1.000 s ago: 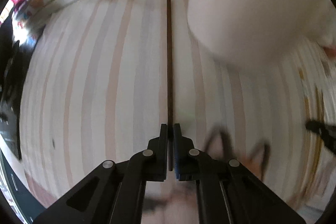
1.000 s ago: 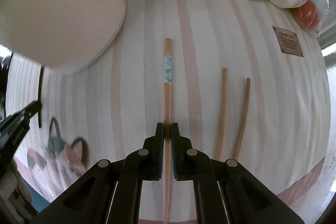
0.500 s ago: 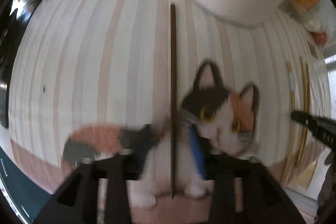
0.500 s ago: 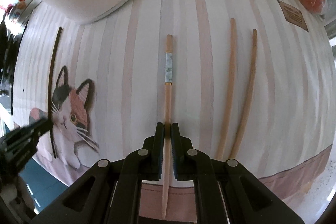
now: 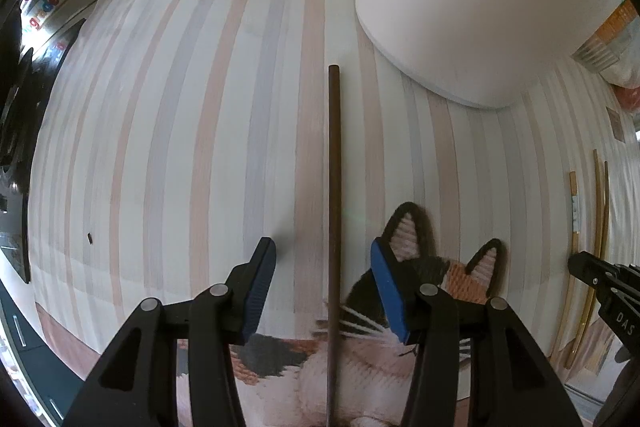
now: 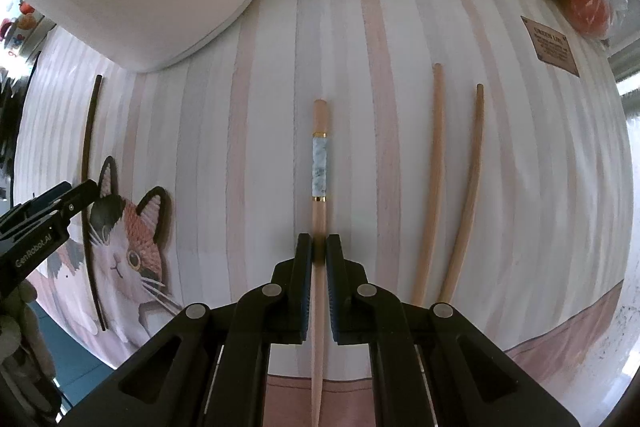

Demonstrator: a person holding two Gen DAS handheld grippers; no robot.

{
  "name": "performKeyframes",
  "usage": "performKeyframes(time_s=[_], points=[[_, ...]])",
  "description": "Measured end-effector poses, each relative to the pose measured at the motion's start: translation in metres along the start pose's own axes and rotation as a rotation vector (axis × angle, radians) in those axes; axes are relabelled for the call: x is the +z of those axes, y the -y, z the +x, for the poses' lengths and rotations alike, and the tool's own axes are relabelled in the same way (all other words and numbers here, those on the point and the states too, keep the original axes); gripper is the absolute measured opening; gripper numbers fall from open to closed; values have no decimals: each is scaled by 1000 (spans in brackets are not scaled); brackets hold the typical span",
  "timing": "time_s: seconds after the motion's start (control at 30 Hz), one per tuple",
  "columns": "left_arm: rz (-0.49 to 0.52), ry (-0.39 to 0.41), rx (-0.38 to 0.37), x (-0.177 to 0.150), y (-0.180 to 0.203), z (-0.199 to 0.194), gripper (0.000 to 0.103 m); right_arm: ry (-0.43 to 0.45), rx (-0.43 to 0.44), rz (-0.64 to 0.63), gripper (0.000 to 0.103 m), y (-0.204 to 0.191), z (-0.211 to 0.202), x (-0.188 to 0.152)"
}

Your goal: Organize utensils

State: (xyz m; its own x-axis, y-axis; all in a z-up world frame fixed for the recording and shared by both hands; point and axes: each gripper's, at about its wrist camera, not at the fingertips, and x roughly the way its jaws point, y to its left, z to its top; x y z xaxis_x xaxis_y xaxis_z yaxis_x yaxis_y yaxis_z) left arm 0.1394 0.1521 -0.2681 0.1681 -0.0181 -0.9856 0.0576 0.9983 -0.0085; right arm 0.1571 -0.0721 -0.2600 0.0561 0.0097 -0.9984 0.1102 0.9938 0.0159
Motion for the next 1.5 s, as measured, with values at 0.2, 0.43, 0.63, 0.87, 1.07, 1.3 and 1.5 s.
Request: performKeyframes(time_s=[0.2,0.43,0.63,0.87,1.07,1.3,1.5], points=[[6,-3,1,24,1,5,46,2,-9,12,8,-2,-1,2],[4,19,1,42,1,1,35,9,-34,2,8,1,-5,14],[52,27,13,46,23,-1,4,45,-80,21,7,-16,1,11],[52,88,-25,35,17,-36,4,99,38,101,7,-6,-6,-1],[47,149,-64,27,7,-76,4,184,112,124,6,-4,-32,-11],[35,223,-83,28,9,-116,4,287,168,100,6,-4,-73,-7],[31,316,-87,34,5,-158,4,420,210,94,6,0,-126,0]])
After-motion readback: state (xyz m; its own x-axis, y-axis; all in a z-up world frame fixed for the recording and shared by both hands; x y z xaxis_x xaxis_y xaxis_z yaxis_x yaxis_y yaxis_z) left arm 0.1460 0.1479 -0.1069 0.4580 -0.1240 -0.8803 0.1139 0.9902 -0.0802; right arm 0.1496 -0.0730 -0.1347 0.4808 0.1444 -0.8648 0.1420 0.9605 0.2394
